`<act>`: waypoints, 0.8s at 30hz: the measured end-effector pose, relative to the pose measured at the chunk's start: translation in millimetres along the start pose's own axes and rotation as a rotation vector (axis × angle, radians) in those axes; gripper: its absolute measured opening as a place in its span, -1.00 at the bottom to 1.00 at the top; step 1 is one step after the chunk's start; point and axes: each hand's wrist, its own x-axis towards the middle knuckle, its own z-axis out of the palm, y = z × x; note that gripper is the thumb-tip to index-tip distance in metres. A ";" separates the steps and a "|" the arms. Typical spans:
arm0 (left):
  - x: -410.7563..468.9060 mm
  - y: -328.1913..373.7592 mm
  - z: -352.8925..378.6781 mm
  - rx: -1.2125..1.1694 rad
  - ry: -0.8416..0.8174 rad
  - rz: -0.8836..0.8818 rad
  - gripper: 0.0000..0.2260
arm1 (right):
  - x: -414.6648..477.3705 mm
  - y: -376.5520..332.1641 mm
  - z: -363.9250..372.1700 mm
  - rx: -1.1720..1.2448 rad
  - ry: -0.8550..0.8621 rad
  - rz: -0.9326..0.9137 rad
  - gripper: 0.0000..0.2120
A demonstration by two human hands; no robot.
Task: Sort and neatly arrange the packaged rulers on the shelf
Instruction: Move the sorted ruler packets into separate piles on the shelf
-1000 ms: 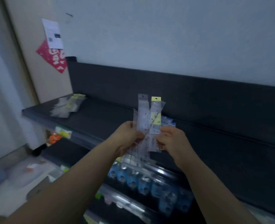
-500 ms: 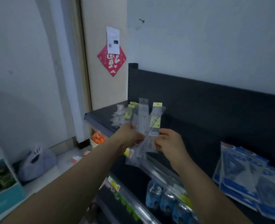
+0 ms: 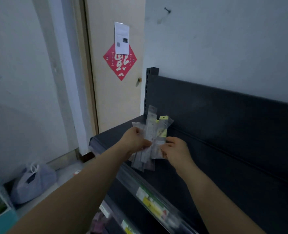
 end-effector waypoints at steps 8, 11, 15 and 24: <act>50.8 -24.2 -21.6 0.296 -0.088 0.130 -0.31 | 25.2 3.3 25.4 -0.504 0.107 -0.045 -0.89; 59.0 -30.5 -29.3 0.462 -0.111 0.237 -0.30 | 23.4 -0.2 26.3 -0.694 0.125 -0.029 -0.78; 65.0 -37.3 -37.2 0.706 -0.076 0.390 -0.30 | 21.8 0.3 25.6 -0.738 0.166 -0.003 -0.75; 46.2 -14.5 -7.6 0.758 -0.069 0.845 -0.57 | -16.1 -9.4 -1.9 -0.910 0.356 -0.083 -0.57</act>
